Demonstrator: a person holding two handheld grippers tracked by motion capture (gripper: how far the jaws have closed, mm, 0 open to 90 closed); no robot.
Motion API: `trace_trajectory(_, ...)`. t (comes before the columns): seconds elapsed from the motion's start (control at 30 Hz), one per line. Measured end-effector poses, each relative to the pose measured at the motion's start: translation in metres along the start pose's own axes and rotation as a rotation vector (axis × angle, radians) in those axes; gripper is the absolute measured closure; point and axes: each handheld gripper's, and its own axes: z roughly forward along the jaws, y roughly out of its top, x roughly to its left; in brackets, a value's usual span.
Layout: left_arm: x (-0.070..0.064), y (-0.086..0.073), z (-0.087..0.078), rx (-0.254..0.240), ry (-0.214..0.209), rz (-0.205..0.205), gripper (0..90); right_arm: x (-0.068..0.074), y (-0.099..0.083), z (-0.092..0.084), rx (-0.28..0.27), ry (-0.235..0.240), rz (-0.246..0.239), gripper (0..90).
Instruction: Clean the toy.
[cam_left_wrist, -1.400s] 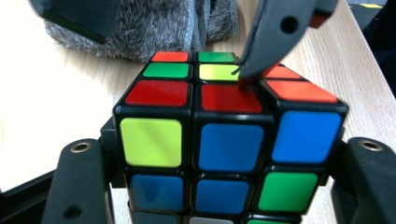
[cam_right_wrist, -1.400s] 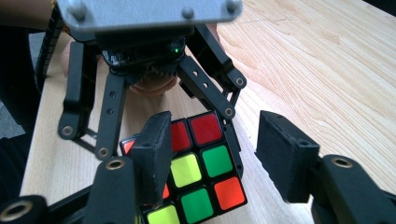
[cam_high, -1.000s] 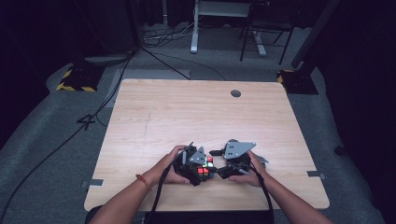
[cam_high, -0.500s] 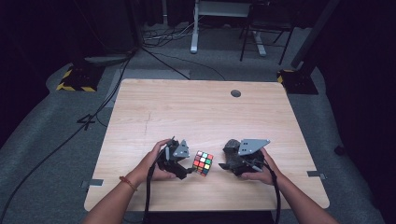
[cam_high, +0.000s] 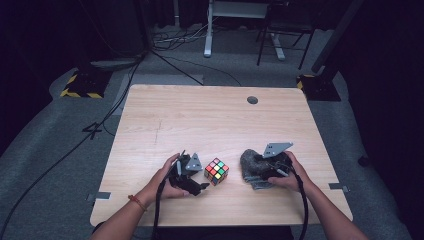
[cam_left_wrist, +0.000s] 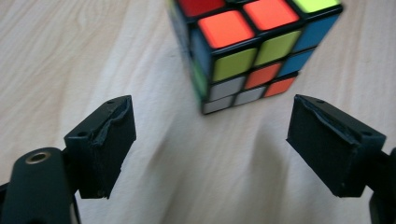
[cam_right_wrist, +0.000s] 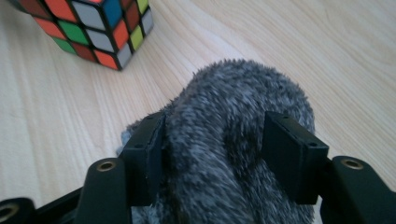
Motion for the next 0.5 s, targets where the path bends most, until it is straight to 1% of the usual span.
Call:
trace_trajectory(0.07,-0.007,0.002,0.005,0.008,0.028,-0.030,15.9,0.000,0.000,0.001,0.008,-0.003,-0.003,40.5)
trace_trajectory(0.13,-0.012,0.005,0.009,0.010,0.043,-0.035,15.9,-0.001,-0.001,0.003,0.009,0.004,0.001,40.7)
trace_trajectory(0.17,-0.012,0.006,0.011,0.002,0.043,-0.053,15.9,0.000,-0.001,0.003,0.011,0.002,-0.002,40.7)
trace_trajectory(0.2,-0.012,0.008,0.013,-0.006,0.035,-0.076,16.0,0.000,-0.001,0.003,0.011,0.002,-0.004,40.7)
trace_trajectory(0.23,-0.011,0.010,0.015,-0.015,0.022,-0.108,15.3,0.000,-0.001,0.003,0.012,0.002,-0.003,40.7)
trace_trajectory(0.27,-0.010,0.011,0.017,-0.023,0.012,-0.128,16.0,0.000,-0.001,0.003,0.012,0.001,0.000,40.7)
trace_trajectory(0.37,-0.012,0.017,0.020,-0.045,0.016,-0.137,15.7,0.000,-0.001,0.005,0.015,0.002,-0.002,40.7)
trace_trajectory(0.4,-0.013,0.018,0.022,-0.049,0.018,-0.147,15.7,0.000,-0.001,0.005,0.015,0.002,-0.002,40.7)
trace_trajectory(0.43,-0.014,0.021,0.025,-0.050,0.024,-0.168,15.9,0.000,-0.001,0.005,0.016,0.002,-0.004,40.7)
trace_trajectory(0.5,-0.017,0.024,0.028,-0.049,0.039,-0.164,15.9,0.000,-0.001,0.005,0.017,-0.001,-0.007,40.8)
